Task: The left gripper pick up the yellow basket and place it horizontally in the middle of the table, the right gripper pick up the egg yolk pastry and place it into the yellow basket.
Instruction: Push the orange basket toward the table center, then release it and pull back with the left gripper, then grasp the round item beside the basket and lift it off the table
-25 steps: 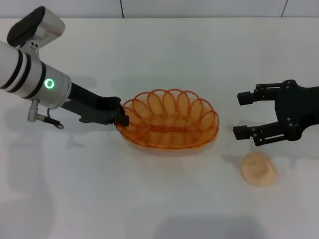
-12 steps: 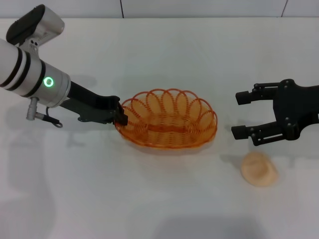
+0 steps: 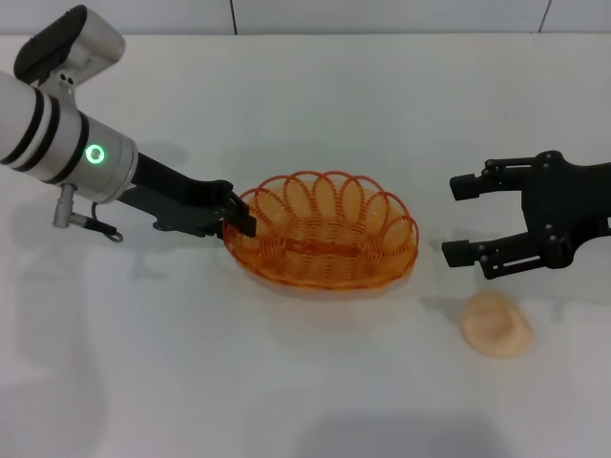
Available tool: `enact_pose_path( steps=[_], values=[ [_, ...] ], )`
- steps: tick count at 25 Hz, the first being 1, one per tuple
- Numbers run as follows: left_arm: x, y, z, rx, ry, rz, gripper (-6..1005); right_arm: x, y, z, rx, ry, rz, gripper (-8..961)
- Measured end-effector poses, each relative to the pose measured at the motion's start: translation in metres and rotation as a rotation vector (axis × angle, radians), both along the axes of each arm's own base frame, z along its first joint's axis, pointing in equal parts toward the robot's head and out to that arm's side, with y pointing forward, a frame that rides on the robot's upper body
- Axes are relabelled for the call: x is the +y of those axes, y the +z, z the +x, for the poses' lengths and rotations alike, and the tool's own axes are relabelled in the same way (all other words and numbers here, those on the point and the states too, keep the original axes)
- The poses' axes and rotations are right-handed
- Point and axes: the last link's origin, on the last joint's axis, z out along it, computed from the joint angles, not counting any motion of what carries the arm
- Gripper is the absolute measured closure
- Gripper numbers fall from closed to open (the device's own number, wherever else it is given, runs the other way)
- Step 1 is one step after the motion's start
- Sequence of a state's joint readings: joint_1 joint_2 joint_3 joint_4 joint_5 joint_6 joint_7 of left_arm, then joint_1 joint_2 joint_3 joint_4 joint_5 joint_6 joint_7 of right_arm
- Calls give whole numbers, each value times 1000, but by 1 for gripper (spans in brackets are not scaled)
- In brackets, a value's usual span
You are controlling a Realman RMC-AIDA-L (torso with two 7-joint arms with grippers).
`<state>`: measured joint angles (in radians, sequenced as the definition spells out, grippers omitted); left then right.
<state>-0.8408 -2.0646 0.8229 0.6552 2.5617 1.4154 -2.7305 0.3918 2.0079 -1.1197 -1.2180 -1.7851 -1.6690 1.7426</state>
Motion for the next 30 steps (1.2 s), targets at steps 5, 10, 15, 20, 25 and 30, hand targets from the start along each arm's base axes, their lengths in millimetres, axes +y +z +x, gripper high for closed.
enact_pose_path(
  steps=[5,10,15,20,25,30],
  values=[
    [0,0,3,-15,-21,0,700,0,0,0,-1,1,0,193],
    [-1,1,1,-19,-29,1,496,1,0,-1,0,2,2,198],
    [0,5,-1,-16,-32,8,301,1,0,-1,3,2,2,202],
    [4,22,-10,8,-34,52,137,1,0,-1,6,0,5,206],
    [5,48,-14,-6,-70,137,107,2,0,-1,14,-6,11,210],
    [5,80,-3,-103,-220,286,108,3,2,3,22,-26,27,214]
  ],
)
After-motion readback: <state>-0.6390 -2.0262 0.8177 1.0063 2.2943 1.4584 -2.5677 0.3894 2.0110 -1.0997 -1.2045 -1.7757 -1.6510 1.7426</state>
